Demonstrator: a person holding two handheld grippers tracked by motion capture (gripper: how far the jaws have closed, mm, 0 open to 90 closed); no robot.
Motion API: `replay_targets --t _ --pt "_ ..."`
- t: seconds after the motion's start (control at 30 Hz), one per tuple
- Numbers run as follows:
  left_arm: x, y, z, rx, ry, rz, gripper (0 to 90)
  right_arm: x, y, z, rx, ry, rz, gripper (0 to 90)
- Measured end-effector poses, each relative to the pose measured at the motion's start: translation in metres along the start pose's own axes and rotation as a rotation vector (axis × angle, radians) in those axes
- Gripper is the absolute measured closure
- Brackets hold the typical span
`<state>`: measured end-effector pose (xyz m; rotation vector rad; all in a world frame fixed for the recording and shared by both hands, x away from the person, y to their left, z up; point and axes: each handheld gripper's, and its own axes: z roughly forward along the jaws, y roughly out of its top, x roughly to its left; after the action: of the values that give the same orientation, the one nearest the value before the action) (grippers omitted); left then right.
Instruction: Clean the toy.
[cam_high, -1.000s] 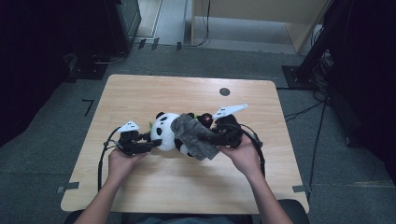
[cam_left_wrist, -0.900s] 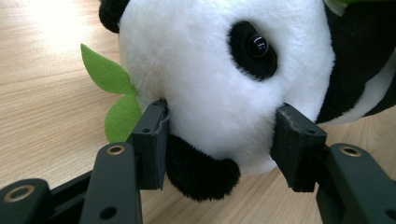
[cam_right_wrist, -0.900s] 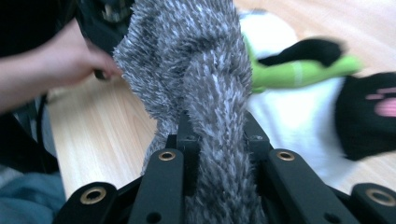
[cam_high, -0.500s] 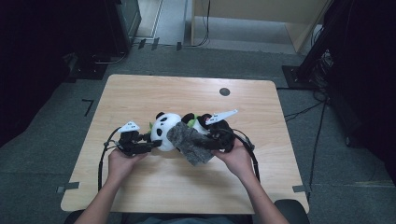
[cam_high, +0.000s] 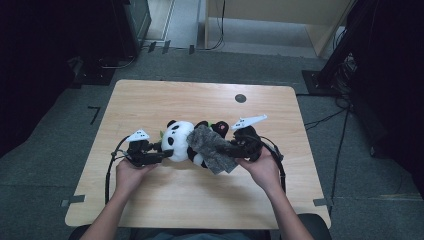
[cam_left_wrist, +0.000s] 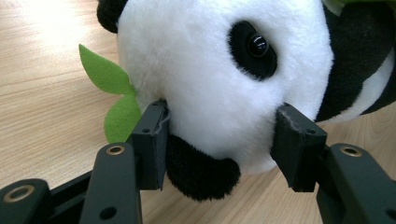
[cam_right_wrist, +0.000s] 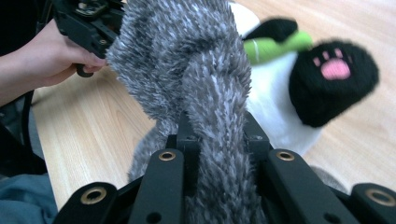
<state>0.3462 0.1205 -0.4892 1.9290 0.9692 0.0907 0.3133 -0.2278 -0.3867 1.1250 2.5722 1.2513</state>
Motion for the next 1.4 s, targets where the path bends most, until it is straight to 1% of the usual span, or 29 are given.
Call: replay_targets --t 0.03,0.13,0.2,0.27,0.37,0.43,0.47,0.5,0.57,0.6,0.67,0.77,0.9,1.0,1.03,1.07,1.17,1.27,1.4 --pt "0.0 0.0 0.0 0.001 0.001 0.0 43.7 0.004 0.002 0.0 -0.005 -0.004 -0.017 75.6" --pt "-0.001 0.001 0.0 0.0 0.005 -0.001 43.3 0.018 0.008 0.003 0.007 0.016 -0.049 75.5" --pt "-0.001 0.001 0.0 -0.001 0.008 -0.007 42.8 0.028 0.011 0.008 0.019 0.028 -0.067 75.5" --pt "-0.002 0.002 0.0 -0.001 0.009 -0.014 42.4 0.037 0.014 0.014 0.031 0.04 -0.075 75.5" --pt "-0.003 0.003 0.0 0.001 0.015 -0.013 41.9 0.048 0.016 0.03 0.062 0.052 -0.099 75.5" --pt "-0.003 0.002 0.0 0.002 0.02 0.005 42.0 0.054 0.018 0.043 0.093 0.051 -0.112 75.5" --pt "-0.004 0.002 -0.001 0.005 0.023 0.008 42.0 0.057 0.018 0.051 0.111 0.048 -0.12 75.6" --pt "-0.004 0.003 -0.001 0.005 0.024 0.007 42.1 0.059 0.019 0.06 0.136 0.032 -0.13 75.6" --pt "-0.004 0.003 -0.001 0.01 0.025 0.001 42.1 0.062 0.019 0.074 0.172 0.01 -0.137 75.7" --pt "-0.004 0.004 -0.001 0.011 0.025 -0.003 42.3 0.062 0.019 0.079 0.177 0.009 -0.138 75.7" --pt "-0.004 0.004 -0.001 0.013 0.025 -0.007 42.5 0.062 0.02 0.087 0.187 -0.01 -0.14 75.8" --pt "-0.005 0.004 -0.001 0.011 0.025 -0.016 42.8 0.065 0.023 0.095 0.193 -0.018 -0.144 75.7" --pt "-0.005 0.005 -0.001 0.017 0.022 -0.028 43.1 0.071 0.027 0.107 0.225 -0.063 -0.168 75.5" --pt "-0.006 0.005 -0.001 0.02 0.03 -0.021 43.5 0.073 0.027 0.117 0.255 -0.104 -0.19 75.6" --pt "-0.006 0.005 -0.001 0.022 0.032 -0.019 43.6 0.072 0.027 0.12 0.262 -0.105 -0.186 75.7" --pt "-0.006 0.005 -0.001 0.02 0.032 -0.019 43.7 0.071 0.026 0.122 0.263 -0.101 -0.183 75.7" --pt "-0.005 0.005 -0.001 0.02 0.028 -0.016 43.7 0.071 0.024 0.122 0.263 -0.111 -0.192 75.8" --pt "-0.006 0.004 0.0 0.02 0.025 -0.007 43.6 0.071 0.02 0.12 0.257 -0.122 -0.219 75.6" --pt "-0.007 0.004 0.001 0.026 0.024 0.012 43.4 0.072 0.014 0.116 0.27 -0.141 -0.233 75.5"
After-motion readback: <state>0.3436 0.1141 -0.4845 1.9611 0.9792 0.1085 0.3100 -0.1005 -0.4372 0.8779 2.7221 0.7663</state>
